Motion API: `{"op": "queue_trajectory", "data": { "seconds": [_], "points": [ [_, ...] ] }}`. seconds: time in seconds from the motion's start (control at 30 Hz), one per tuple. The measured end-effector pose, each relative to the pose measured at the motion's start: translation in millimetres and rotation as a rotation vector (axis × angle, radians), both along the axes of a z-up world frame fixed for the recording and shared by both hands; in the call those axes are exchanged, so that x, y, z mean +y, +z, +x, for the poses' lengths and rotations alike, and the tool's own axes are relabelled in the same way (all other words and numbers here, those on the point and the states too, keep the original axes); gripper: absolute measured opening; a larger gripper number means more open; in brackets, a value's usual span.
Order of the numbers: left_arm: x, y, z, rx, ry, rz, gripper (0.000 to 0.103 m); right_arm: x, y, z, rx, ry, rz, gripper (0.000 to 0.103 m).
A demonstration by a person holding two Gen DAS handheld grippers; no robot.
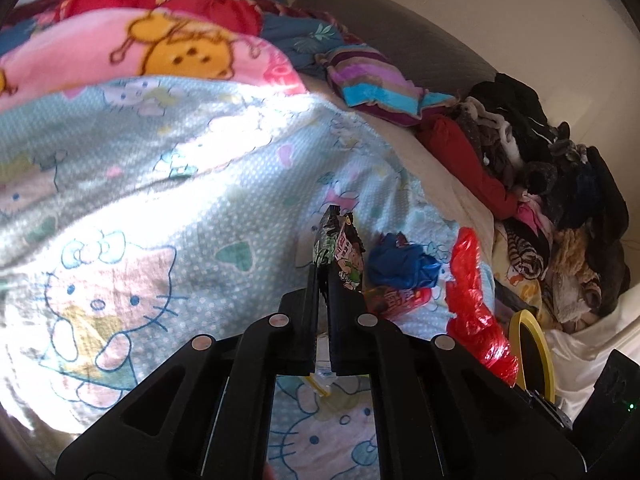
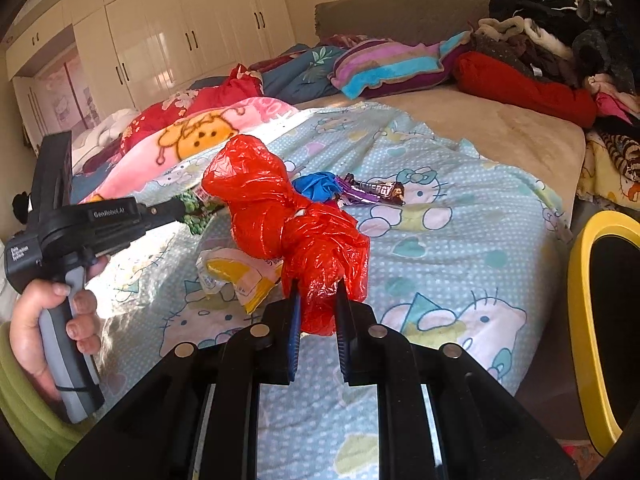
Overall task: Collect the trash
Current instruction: 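Lift the green packet and red bag and carry both over the bin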
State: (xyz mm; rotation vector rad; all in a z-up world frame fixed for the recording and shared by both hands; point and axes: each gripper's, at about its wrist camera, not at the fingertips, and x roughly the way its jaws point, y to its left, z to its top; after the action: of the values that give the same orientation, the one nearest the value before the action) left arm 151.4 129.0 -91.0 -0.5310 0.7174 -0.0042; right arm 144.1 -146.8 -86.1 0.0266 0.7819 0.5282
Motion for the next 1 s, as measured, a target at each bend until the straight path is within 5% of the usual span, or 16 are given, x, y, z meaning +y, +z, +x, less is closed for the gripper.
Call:
{"op": "queue_trajectory", "data": {
  "seconds": [1.0],
  "points": [
    [-75.4,67.6,-16.4,-0.126,-0.154,0.110,0.001,-62.9,40.1,-24.9,-0.062,-0.128,0.051,0.015]
  ]
}}
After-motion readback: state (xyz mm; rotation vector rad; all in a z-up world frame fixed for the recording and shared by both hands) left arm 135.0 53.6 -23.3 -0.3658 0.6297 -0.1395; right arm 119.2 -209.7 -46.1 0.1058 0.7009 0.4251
